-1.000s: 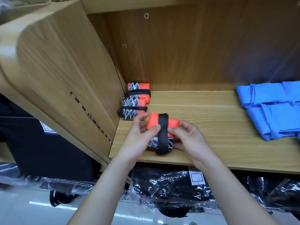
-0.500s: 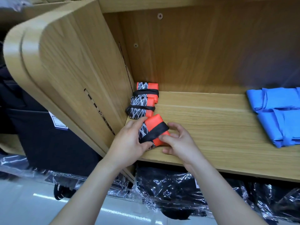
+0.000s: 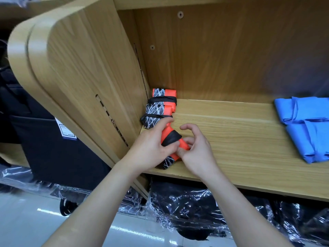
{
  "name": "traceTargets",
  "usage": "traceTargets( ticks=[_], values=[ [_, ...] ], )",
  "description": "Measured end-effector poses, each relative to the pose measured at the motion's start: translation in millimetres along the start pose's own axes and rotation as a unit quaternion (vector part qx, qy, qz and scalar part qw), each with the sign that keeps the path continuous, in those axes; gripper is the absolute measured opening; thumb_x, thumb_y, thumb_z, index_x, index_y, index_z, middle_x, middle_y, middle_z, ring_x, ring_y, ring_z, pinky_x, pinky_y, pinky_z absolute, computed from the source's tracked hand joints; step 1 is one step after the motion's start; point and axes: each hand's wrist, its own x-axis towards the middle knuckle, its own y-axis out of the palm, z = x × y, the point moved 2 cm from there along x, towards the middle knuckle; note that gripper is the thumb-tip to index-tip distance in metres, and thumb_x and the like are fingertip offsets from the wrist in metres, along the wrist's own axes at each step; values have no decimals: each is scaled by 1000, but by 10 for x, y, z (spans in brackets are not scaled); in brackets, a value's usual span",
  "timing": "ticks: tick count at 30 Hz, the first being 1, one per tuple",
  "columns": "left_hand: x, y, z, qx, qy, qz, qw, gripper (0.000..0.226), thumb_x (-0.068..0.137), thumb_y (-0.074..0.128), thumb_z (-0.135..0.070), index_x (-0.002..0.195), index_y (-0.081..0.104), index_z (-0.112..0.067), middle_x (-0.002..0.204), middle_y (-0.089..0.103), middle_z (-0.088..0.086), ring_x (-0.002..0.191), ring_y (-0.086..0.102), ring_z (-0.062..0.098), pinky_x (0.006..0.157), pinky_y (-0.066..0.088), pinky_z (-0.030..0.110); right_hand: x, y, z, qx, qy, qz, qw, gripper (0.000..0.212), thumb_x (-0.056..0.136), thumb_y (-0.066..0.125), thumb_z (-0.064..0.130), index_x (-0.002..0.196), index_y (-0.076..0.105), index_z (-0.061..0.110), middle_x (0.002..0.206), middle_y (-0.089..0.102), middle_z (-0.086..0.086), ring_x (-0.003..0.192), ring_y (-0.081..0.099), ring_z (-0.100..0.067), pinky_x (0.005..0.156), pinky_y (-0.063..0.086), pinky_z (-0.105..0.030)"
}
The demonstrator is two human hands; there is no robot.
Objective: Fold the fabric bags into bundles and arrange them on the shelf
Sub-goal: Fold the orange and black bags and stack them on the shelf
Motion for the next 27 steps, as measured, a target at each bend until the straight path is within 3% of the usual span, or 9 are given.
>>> traceTargets(
  ticks=[3,6,9,11,13,16,19,24,27],
  values=[
    [153,2,63,-81,13,49,995,44,83,72,-32,123,55,-36,106,64,-7,98,61,15,89,48,30,-25,-16,61,-5,-21,14,1000,48,79,73,5,106,50,37,83,73,4,77,67,-17,78,55,-35],
    [162,60,85,-124,32,18,992,26,84,65,-38,109,59,-41,113,60,-4,107,57,9,97,44,30,8,-43,84,-4,-26,13,1000,46,77,75,3,102,53,34,83,73,6,72,64,-13,74,52,-31],
    [161,108,126,-124,12,5,992,21,91,65,-34,111,58,-36,118,56,-3,113,52,8,103,40,32,83,-22,48,8,-1,13,1000,44,74,76,1,95,57,34,83,74,5,70,64,-12,75,53,-31],
    [190,109,167,-68,-5,20,997,29,90,64,-38,116,54,-30,123,54,-2,116,50,12,103,40,38,100,44,-7,66,43,21,997,43,74,74,-3,95,59,32,85,75,0,74,68,-16,79,56,-35],
    [212,82,172,36,-10,39,999,51,86,65,-48,129,47,-25,131,52,0,121,48,18,102,40,41,75,143,-46,139,88,17,986,42,76,69,-6,97,59,29,87,74,-5,72,67,-16,71,55,-32],
    [114,-1,114,127,53,-2,990,65,85,68,-44,139,43,-20,135,49,1,125,46,23,102,41,44,69,243,-83,181,130,-35,974,36,80,65,-4,101,56,24,76,65,-4,65,65,-14,61,56,-29],
    [-116,-24,156,208,86,-18,974,60,80,73,-27,134,50,-18,136,48,4,126,46,27,95,49,46,120,264,-111,90,124,-74,985,38,74,72,19,105,49,26,72,62,0,71,68,-20,72,59,-43],
    [-216,22,226,278,54,5,959,55,74,71,-6,125,53,-12,146,44,16,135,43,35,94,53,46,123,198,10,-209,54,-7,976,43,83,61,45,119,47,27,94,70,0,96,63,-27,75,47,-34],
    [-137,-41,209,323,51,23,945,63,76,68,-7,135,47,-10,146,44,14,134,44,33,100,47,44,127,185,28,-257,26,43,965,49,83,61,48,125,44,29,95,69,-1,97,63,-28,70,42,-33]
  ],
)
